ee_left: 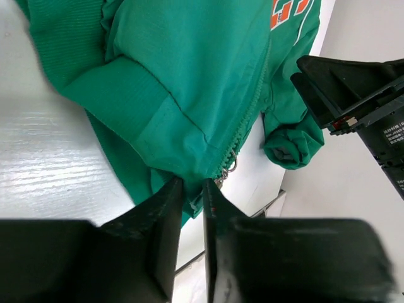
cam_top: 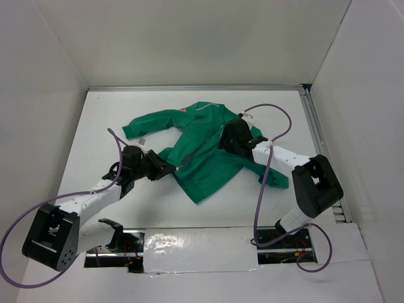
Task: Zip up the jacket
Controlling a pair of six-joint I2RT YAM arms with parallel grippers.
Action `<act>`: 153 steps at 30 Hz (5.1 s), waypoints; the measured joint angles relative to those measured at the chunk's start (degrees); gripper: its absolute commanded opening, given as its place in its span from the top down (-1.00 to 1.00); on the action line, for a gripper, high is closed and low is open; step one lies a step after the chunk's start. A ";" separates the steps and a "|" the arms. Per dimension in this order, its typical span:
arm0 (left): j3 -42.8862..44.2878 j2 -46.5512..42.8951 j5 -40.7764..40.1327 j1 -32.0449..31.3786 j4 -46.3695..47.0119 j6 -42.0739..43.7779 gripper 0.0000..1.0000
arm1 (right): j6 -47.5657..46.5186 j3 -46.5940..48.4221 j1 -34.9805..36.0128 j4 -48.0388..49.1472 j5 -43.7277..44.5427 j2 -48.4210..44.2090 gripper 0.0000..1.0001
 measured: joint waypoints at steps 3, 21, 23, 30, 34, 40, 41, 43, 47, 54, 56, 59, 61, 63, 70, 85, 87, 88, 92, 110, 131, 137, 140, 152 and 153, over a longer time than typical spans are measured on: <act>-0.15 0.94 0.57 0.20 1.22 -0.70 0.66 | 0.22 -0.07 0.00 0.04 -0.11 -0.07 -0.35; -2.58 0.35 5.11 0.87 9.14 -0.31 1.00 | -7.04 -4.50 1.05 4.72 -8.52 -6.12 -0.36; -2.80 -0.79 4.96 0.87 9.31 0.76 1.00 | -10.54 -4.90 1.77 6.01 -14.84 -8.04 -0.36; -2.78 -2.69 3.32 0.68 9.35 5.62 1.00 | -17.40 -3.08 2.19 11.26 -44.83 -7.63 -0.29; -2.78 -2.56 1.55 -0.26 9.05 7.58 1.00 | -19.47 0.35 3.45 11.58 -53.35 -1.36 -0.30; -2.78 0.17 -3.37 -2.27 6.36 8.33 1.00 | -20.85 6.38 6.21 10.56 -53.64 7.21 -0.30; -2.78 0.90 -4.09 -2.54 5.95 8.28 1.00 | -21.14 7.39 6.62 10.14 -52.94 8.48 -0.30; -2.78 2.36 -5.60 -2.95 5.20 8.00 1.00 | -21.92 8.83 7.28 9.46 -51.08 10.51 -0.30; -2.78 5.29 -7.80 -3.43 4.35 7.13 1.00 | -23.69 12.13 8.81 6.67 -46.64 14.14 -0.28; -2.60 9.90 -10.27 -4.85 3.69 6.64 1.00 | -26.25 15.28 11.21 1.86 -41.94 19.19 -0.26; -2.49 10.38 -10.51 -5.18 3.65 6.51 1.00 | -26.88 15.63 11.78 0.63 -40.06 20.04 -0.24; -2.14 10.47 -11.10 -5.42 3.15 6.29 1.00 | -27.39 15.63 12.76 -0.74 -37.38 20.26 -0.23; -1.75 10.47 -11.61 -5.44 2.54 5.95 1.00 | -27.52 15.10 13.03 -0.11 -36.13 19.91 -0.25; -1.27 10.45 -11.93 -5.44 2.01 5.35 1.00 | -27.52 13.68 13.14 0.04 -35.15 18.69 -0.24; 2.01 7.02 -11.37 -5.44 1.07 6.73 1.00 | -26.21 5.99 13.20 3.08 -32.30 10.82 -0.25; 16.09 5.25 -6.67 -7.13 -1.60 14.32 1.00 | -16.09 -10.58 3.32 17.38 -29.66 -13.25 -0.29; 16.24 5.27 -6.78 -7.45 -2.23 15.30 1.00 | -15.54 -9.92 2.14 19.04 -30.88 -13.77 -0.27; 16.24 5.27 -6.86 -7.58 -2.38 15.67 1.00 | -15.37 -9.29 2.03 19.65 -31.63 -13.22 -0.23; 16.17 5.31 -7.04 -7.69 -3.06 15.91 1.00 | -15.32 -3.78 1.97 20.59 -34.82 -6.80 0.01; 8.02 5.29 -12.33 -6.21 -5.92 12.39 1.00 | -27.61 7.89 10.69 15.08 -26.53 13.94 -0.03; 0.26 11.69 -12.83 -4.42 -2.45 6.54 1.00 | -30.16 5.81 20.63 10.01 -10.60 16.52 -0.01; 1.07 11.72 -10.08 -3.96 -4.00 6.60 0.18 | -28.81 5.84 20.74 9.92 -10.01 16.52 -0.01; 1.03 11.58 -8.41 -3.72 -4.37 6.56 0.05 | -28.09 5.84 20.74 9.92 -9.97 16.52 0.00; -3.15 12.02 -1.62 -3.56 2.05 5.29 0.26 | -25.51 5.70 19.96 10.23 -11.74 16.50 0.01; -3.15 12.68 -1.38 -3.56 2.99 5.27 0.27 | -25.40 5.60 19.85 10.36 -11.93 16.48 0.01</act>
